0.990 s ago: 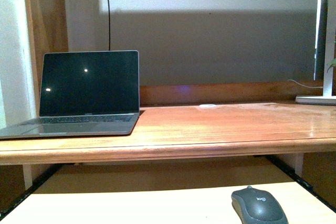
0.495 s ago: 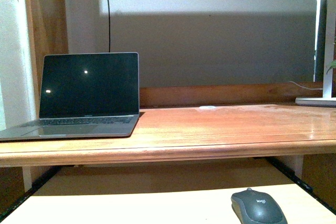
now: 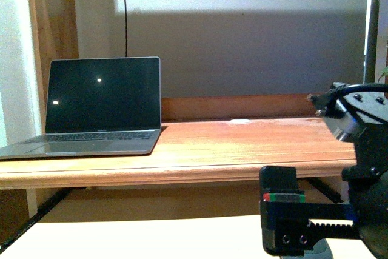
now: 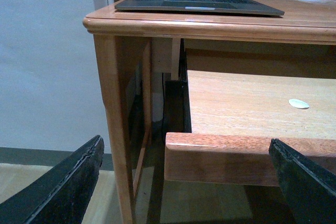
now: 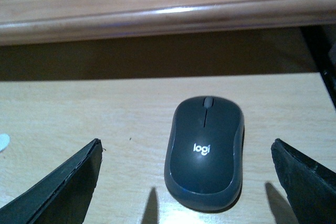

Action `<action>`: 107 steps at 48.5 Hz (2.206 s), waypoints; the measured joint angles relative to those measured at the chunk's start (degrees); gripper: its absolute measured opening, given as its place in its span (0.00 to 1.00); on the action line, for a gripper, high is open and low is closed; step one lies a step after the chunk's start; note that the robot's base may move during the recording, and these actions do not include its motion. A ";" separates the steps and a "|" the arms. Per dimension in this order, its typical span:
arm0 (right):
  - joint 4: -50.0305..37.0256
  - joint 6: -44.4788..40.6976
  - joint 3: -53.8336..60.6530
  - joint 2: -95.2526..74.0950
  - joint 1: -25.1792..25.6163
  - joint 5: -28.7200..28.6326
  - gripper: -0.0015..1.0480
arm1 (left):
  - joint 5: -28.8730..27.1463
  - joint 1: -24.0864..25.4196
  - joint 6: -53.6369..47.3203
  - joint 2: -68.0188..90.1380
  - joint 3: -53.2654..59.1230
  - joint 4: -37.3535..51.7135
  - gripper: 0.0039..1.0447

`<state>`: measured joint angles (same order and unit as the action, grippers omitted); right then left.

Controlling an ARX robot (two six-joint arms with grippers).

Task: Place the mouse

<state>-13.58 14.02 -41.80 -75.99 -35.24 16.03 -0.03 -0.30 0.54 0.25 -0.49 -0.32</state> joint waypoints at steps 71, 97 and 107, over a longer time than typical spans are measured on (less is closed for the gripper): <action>7.87 1.38 -15.52 -21.07 -3.21 10.05 0.93 | 0.00 0.00 0.00 0.00 0.00 0.00 0.93; 6.75 1.14 -16.37 -22.01 -2.10 10.84 0.57 | 0.02 0.00 0.00 0.00 0.00 0.00 0.93; 11.65 1.27 -15.28 -14.95 -1.49 10.91 0.53 | 0.00 0.00 0.00 0.00 0.00 0.00 0.93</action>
<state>-1.93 15.29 -57.08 -90.94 -36.73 26.94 -0.03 -0.30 0.54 0.25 -0.49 -0.32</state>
